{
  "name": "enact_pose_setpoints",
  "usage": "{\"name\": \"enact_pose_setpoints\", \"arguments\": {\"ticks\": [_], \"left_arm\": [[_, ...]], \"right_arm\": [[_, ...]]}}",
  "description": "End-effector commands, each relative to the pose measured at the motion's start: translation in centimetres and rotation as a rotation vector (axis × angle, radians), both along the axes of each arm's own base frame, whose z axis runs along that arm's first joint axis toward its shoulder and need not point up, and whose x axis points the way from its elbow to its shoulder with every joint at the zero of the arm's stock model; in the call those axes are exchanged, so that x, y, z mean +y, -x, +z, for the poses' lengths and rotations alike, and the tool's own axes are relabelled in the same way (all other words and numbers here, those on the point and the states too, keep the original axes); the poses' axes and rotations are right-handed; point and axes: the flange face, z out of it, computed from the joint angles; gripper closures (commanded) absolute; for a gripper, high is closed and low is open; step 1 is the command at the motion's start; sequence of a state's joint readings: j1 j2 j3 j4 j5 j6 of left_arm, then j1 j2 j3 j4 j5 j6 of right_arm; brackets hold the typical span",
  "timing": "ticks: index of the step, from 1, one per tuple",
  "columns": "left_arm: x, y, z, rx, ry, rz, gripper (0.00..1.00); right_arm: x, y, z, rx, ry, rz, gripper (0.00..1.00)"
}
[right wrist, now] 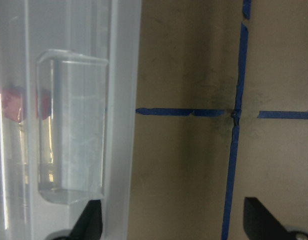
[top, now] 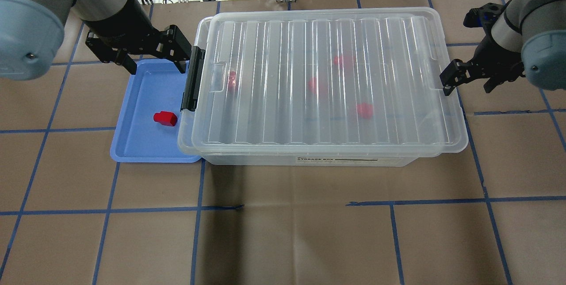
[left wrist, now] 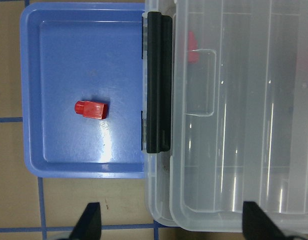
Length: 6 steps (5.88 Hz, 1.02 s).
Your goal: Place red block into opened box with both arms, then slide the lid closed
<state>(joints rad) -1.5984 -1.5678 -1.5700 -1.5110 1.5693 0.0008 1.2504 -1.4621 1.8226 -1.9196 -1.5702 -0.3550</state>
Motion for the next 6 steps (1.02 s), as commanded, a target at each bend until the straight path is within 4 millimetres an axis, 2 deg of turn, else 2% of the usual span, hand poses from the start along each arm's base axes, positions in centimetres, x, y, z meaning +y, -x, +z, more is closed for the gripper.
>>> {"name": "enact_pose_setpoints", "arguments": {"ticks": [1,2,3,5,6], "left_arm": [[0.0,0.0,0.0,0.0,0.001,-0.001,0.02],[0.0,0.0,0.0,-0.002,-0.001,-0.001,0.02],[-0.1,-0.2,0.0,-0.004,0.001,-0.078,0.02],[-0.4,-1.4,-0.9,-0.021,-0.015,-0.37,0.02],[-0.6,-1.7,-1.5,-0.027,-0.026,-0.538,0.02]], "right_arm": [[0.2,2.4,0.1,0.026,-0.001,0.013,0.0],[0.3,3.4,0.1,0.034,-0.005,0.013,0.0],[0.6,5.2,0.1,0.034,-0.006,0.004,0.0],[0.5,8.9,0.2,0.046,-0.011,0.054,0.0],[-0.2,10.9,0.2,0.05,-0.01,0.085,0.0]]}}
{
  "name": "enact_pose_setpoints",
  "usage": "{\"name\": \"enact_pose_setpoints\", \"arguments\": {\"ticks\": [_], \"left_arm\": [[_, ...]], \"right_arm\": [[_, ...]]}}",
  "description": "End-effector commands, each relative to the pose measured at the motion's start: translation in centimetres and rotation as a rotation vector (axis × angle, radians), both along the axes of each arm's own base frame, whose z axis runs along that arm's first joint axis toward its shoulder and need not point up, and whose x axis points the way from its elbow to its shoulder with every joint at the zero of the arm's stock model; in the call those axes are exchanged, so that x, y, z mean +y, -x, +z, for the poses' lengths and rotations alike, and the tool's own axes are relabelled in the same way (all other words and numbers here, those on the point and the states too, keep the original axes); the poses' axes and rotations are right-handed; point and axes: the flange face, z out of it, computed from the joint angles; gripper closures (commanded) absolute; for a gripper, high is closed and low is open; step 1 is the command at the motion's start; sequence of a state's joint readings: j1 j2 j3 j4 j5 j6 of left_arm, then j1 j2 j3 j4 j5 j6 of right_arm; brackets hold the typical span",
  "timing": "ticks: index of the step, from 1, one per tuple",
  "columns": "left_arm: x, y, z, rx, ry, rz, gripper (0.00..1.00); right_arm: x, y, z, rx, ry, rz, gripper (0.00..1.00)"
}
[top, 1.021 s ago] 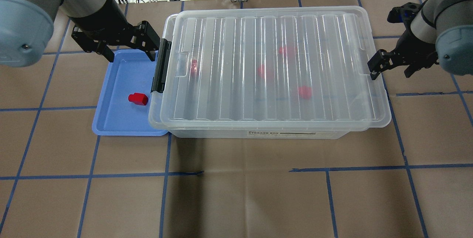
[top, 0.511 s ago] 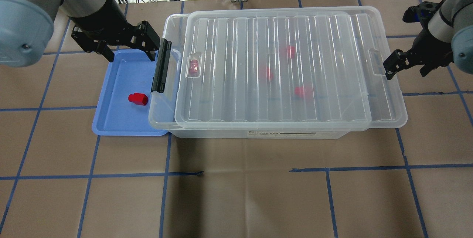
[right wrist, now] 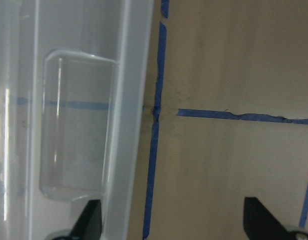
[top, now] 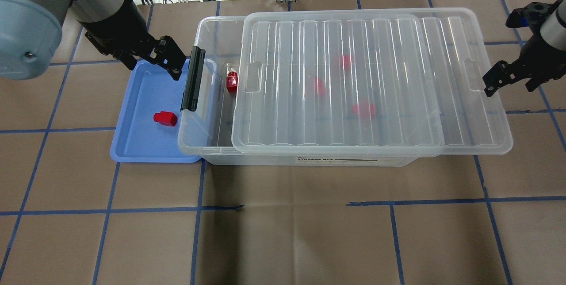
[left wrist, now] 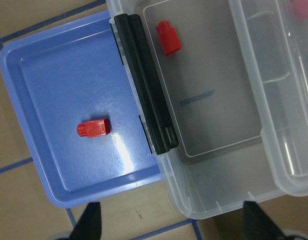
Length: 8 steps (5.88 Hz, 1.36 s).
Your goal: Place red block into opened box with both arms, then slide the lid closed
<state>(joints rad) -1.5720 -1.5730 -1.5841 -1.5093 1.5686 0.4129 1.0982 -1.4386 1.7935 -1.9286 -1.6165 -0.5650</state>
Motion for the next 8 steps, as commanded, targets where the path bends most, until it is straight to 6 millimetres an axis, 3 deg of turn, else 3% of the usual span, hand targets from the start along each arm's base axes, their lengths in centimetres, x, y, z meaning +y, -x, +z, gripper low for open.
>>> {"name": "enact_pose_setpoints", "arguments": {"ticks": [1,4,5,6,7,8], "left_arm": [[-0.7,-0.6,-1.2,-0.016,-0.021,-0.369,0.02],[-2.2,-0.8,-3.2,-0.035,-0.046,-0.89,0.02],[-3.1,-1.7,-4.2,-0.035,-0.044,-1.05,0.02],[-4.5,-6.1,-5.7,-0.023,-0.046,-1.131,0.02],[-5.3,-8.5,-8.1,-0.008,-0.061,-1.116,0.02],[-6.3,-9.2,-11.8,-0.011,-0.054,-1.115,0.02]], "right_arm": [[-1.2,3.2,0.6,0.024,0.002,0.057,0.0],[-2.9,5.1,1.5,0.058,0.008,0.099,0.0],[-2.0,7.5,1.5,0.061,0.003,0.057,0.0],[-1.7,8.5,1.5,0.061,0.002,0.041,0.0],[-1.7,8.5,1.7,0.066,0.004,0.044,0.0],[-1.5,8.5,2.4,0.083,0.005,0.04,0.0]]}}
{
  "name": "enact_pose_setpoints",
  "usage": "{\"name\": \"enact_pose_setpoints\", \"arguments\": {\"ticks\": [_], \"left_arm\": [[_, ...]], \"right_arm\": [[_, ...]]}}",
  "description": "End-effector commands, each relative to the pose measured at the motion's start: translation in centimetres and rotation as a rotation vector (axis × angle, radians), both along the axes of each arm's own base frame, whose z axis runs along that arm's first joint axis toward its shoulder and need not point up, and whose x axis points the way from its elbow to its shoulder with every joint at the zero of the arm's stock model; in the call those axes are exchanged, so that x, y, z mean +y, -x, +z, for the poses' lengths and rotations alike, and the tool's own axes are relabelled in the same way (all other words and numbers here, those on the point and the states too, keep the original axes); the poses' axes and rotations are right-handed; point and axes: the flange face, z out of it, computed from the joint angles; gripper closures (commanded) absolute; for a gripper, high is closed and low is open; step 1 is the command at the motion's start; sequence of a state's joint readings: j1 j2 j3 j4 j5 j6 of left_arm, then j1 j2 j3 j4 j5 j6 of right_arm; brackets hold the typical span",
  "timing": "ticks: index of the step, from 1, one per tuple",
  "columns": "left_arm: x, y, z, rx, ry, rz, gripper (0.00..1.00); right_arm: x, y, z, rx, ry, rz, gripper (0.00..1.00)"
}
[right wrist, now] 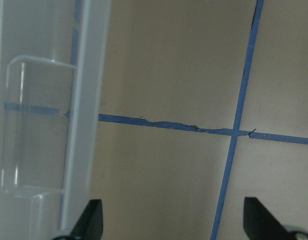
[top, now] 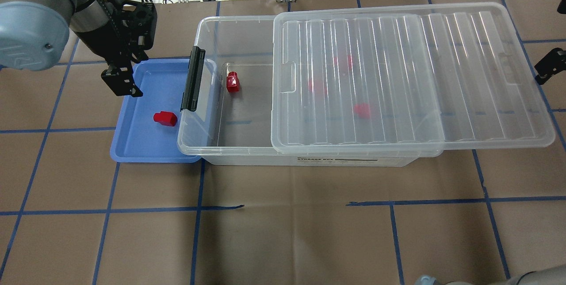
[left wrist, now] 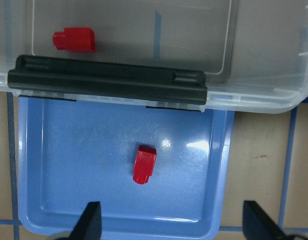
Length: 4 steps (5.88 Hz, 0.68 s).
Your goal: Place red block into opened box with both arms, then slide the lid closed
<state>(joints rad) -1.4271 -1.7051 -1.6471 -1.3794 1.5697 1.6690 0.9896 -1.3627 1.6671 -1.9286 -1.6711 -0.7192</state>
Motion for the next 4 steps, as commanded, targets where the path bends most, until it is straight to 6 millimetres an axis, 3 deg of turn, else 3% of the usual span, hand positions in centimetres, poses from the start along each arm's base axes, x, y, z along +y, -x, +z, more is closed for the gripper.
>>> {"name": "enact_pose_setpoints", "arguments": {"ticks": [1,2,3,4], "left_arm": [[-1.4,-2.5,-5.5,-0.009,0.047,-0.031,0.02],[-1.7,-3.3,-9.0,0.0,0.026,-0.026,0.02],[-2.6,-3.3,-11.4,0.02,0.019,-0.025,0.02],[-3.2,-3.2,-14.1,0.056,-0.013,-0.051,0.02]], "right_arm": [[0.1,-0.1,2.5,0.028,0.026,-0.013,0.0],[-0.5,-0.4,6.4,0.032,0.047,-0.059,0.0],[-1.0,-3.0,9.7,-0.007,-0.006,-0.127,0.0],[-1.5,-7.1,12.8,-0.029,-0.043,-0.185,0.0]]}}
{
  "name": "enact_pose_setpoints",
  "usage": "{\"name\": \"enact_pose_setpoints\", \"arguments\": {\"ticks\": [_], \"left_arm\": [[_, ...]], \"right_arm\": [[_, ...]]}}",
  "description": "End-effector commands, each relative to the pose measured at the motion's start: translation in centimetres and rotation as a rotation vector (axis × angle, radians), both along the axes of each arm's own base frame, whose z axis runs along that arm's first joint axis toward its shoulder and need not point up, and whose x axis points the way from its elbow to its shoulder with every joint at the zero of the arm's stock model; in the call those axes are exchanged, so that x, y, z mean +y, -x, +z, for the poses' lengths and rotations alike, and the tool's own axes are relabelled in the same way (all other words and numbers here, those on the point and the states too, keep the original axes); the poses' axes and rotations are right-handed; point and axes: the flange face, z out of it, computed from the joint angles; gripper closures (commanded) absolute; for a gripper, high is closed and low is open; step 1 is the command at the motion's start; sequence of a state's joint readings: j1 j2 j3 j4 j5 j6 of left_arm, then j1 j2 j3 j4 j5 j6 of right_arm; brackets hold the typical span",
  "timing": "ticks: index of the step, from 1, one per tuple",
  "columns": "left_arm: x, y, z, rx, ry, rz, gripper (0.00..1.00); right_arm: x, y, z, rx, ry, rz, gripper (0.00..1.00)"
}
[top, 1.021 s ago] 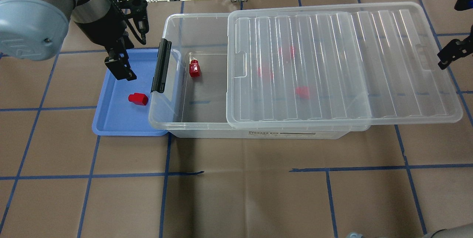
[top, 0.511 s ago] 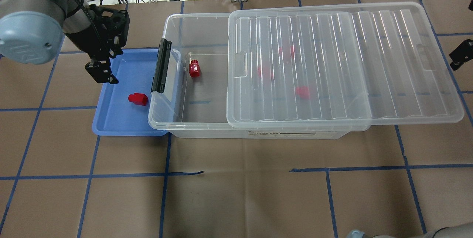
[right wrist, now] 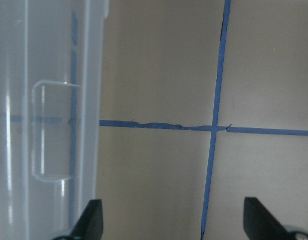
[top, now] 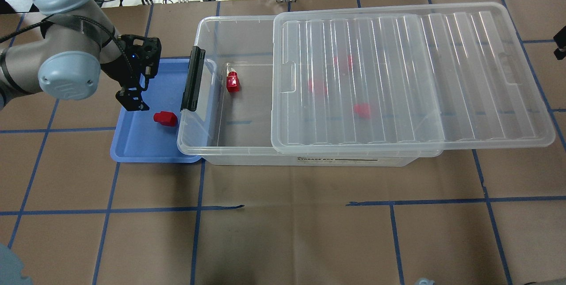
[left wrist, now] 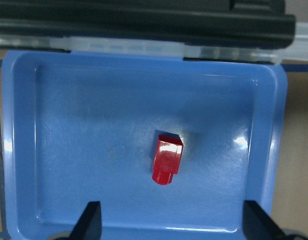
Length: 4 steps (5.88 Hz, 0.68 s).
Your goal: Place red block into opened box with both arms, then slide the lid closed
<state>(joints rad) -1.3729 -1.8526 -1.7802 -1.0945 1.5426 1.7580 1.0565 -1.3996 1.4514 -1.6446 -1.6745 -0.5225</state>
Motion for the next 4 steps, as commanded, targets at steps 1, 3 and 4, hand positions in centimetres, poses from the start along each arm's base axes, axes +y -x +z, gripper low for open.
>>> {"name": "enact_pose_setpoints", "arguments": {"ticks": [1,3,4], "left_arm": [[-1.0,0.0,-4.6,0.035,-0.024,-0.045,0.02],[-0.5,-0.4,-8.7,0.035,-0.084,-0.04,0.02],[-0.1,-0.3,-10.5,0.044,-0.115,-0.037,0.02]], "right_arm": [[-0.5,-7.9,5.5,-0.031,-0.058,-0.146,0.0],[0.4,-20.9,8.5,-0.06,-0.022,-0.139,0.0],[1.1,-26.2,8.1,-0.058,-0.028,-0.123,0.0]]}}
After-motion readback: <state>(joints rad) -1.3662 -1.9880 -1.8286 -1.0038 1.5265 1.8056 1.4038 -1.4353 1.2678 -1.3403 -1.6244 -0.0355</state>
